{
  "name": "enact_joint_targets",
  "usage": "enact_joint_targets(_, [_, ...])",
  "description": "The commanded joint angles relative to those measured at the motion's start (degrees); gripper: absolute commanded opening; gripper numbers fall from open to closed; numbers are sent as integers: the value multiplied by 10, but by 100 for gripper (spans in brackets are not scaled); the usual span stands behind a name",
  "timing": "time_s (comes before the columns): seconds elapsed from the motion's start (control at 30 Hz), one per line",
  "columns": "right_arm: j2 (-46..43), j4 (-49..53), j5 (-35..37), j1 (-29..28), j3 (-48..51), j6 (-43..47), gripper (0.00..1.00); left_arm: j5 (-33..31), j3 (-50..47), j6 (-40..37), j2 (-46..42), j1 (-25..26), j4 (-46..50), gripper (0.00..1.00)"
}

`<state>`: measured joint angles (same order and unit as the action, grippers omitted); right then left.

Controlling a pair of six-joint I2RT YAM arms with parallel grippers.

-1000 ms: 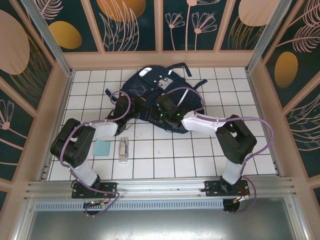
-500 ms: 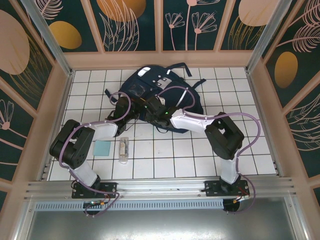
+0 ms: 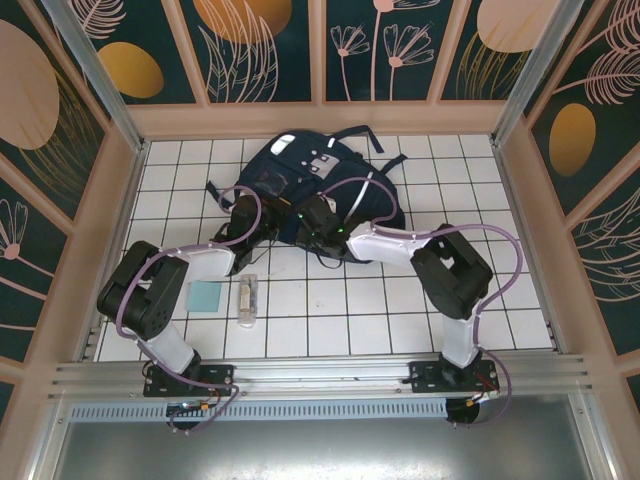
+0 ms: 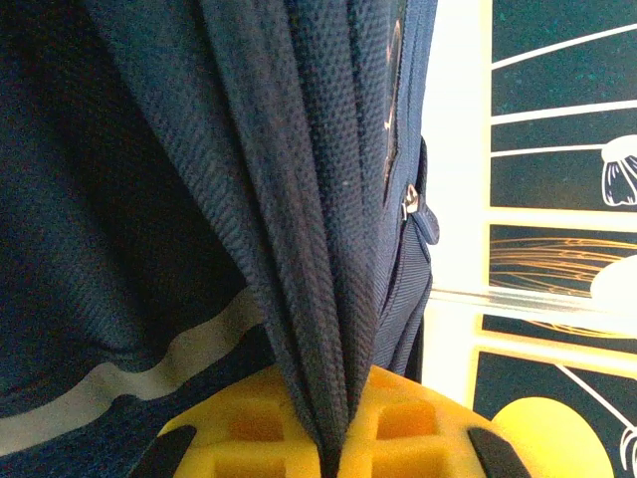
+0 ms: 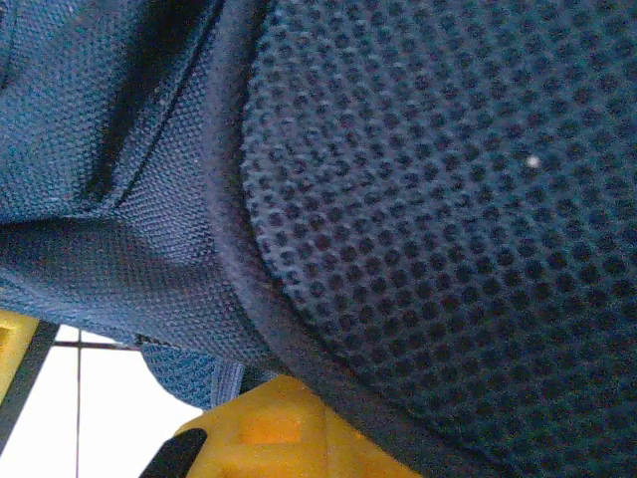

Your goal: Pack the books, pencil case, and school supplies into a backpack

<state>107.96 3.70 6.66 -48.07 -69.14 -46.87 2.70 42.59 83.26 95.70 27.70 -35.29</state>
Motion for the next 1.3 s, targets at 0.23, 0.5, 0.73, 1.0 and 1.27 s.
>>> enact_joint_targets(0.23, [-56, 42, -34, 45, 83, 33, 0, 30, 60, -21, -21, -10, -50, 0])
enact_joint_targets(0.5, [-91, 124, -25, 64, 113, 85, 0, 34, 69, -35, -17, -17, -44, 0])
enact_joint_targets(0.73, [-121, 217, 19, 89, 113, 147, 0, 59, 87, -57, -4, -28, -25, 0])
enact_joint_targets(1.0, [-139, 296, 64, 121, 106, 219, 0, 69, 93, -89, -3, -44, 3, 0])
enact_joint_targets(1.27, [-132, 329, 128, 152, 96, 279, 0, 102, 92, -119, 3, -64, 26, 0])
